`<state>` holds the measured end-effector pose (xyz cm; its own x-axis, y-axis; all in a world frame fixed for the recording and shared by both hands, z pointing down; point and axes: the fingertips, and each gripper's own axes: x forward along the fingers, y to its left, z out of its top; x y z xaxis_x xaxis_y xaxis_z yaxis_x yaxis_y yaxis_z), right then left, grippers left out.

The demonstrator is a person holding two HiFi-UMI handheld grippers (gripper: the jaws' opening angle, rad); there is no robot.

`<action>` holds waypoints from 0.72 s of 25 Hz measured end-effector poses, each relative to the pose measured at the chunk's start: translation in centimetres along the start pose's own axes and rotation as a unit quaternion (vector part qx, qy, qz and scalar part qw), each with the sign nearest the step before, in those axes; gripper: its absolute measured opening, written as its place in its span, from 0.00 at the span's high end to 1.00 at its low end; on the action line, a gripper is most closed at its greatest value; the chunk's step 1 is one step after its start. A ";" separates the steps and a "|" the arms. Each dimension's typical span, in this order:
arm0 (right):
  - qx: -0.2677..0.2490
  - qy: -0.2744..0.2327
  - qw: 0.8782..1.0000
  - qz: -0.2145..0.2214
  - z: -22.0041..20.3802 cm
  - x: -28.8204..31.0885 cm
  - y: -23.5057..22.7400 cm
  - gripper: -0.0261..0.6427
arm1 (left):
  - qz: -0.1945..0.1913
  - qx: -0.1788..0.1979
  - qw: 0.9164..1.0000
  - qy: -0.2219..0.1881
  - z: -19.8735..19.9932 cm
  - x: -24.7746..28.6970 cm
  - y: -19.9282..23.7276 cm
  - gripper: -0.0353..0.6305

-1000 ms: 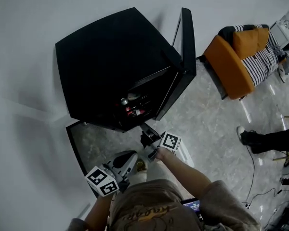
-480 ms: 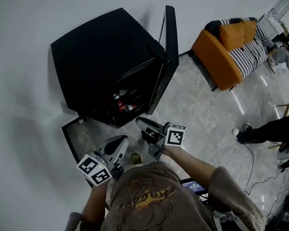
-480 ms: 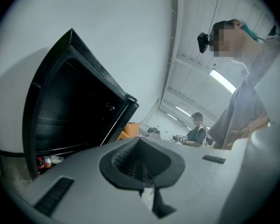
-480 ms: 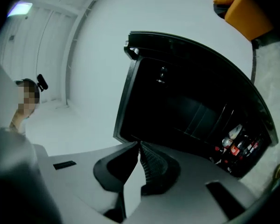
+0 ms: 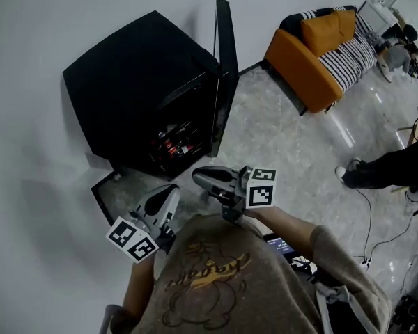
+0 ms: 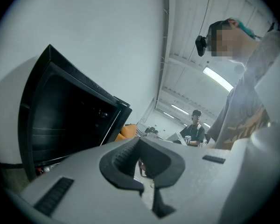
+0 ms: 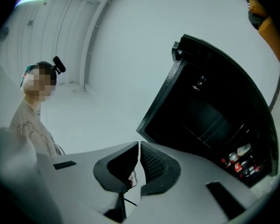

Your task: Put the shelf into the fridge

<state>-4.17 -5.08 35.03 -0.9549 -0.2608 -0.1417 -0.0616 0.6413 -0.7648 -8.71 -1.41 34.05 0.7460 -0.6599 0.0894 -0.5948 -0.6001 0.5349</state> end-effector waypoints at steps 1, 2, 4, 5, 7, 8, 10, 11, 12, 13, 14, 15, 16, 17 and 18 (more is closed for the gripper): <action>-0.009 0.001 1.000 0.009 0.2 0.0 0.5 0.92 | -0.001 0.002 1.000 0.000 0.1 0.0 -0.1 0.94; -0.019 0.003 1.000 0.017 0.4 -0.1 0.9 0.92 | -0.002 0.003 1.000 0.000 0.2 0.0 -0.2 0.94; -0.040 0.006 0.999 0.030 0.8 -0.1 1.7 0.92 | -0.003 0.006 1.000 0.000 0.3 0.2 -0.3 0.94; -0.050 0.007 0.998 0.036 0.9 -0.1 2.1 0.92 | -0.004 0.007 1.000 0.000 0.4 0.4 -0.3 0.94; -0.068 0.011 0.997 0.047 1.3 -0.1 2.5 0.92 | -0.006 0.008 1.000 -0.003 0.6 0.7 -0.3 0.94; -0.076 0.014 0.996 0.052 1.4 -0.1 2.6 0.92 | -0.007 0.009 1.000 -0.005 0.6 0.8 -0.3 0.94; -0.089 0.021 0.994 0.055 1.6 -0.1 2.6 0.93 | -0.009 0.012 1.000 -0.008 0.8 1.2 -0.3 0.94; -0.093 0.024 0.994 0.055 1.8 -0.1 2.5 0.93 | -0.011 0.013 1.000 -0.008 0.9 1.5 -0.3 0.94; -0.096 0.026 0.994 0.055 2.0 -0.2 2.5 0.93 | -0.013 0.015 1.000 -0.009 1.0 1.6 -0.4 0.94; -0.098 0.027 0.993 0.054 2.2 -0.3 2.5 0.93 | -0.015 0.016 1.000 -0.009 1.1 1.8 -0.4 0.94; -0.102 0.028 0.993 0.053 2.4 -0.3 2.4 0.93 | -0.016 0.016 1.000 -0.010 1.2 1.9 -0.3 0.94; -0.106 0.031 0.993 0.051 2.5 -0.4 2.4 0.93 | -0.017 0.015 1.000 -0.010 1.1 1.9 -0.3 0.94; -0.110 0.035 0.992 0.048 2.5 -0.5 2.3 0.93 | -0.017 0.013 1.000 -0.010 1.0 1.9 -0.2 0.94; -0.115 0.038 0.992 0.045 2.6 -0.7 2.2 0.93 | -0.016 0.011 1.000 -0.010 0.8 1.8 -0.1 0.94; -0.121 0.041 0.991 0.041 2.7 -0.8 2.0 0.93 | -0.016 0.009 1.000 -0.010 0.7 1.7 0.0 0.94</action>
<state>-2.79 -5.48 31.90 -0.9793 -0.1482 -0.1380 -0.0416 0.8144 -0.5788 -7.63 -2.83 33.66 0.7585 -0.6493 0.0564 -0.5768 -0.6284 0.5219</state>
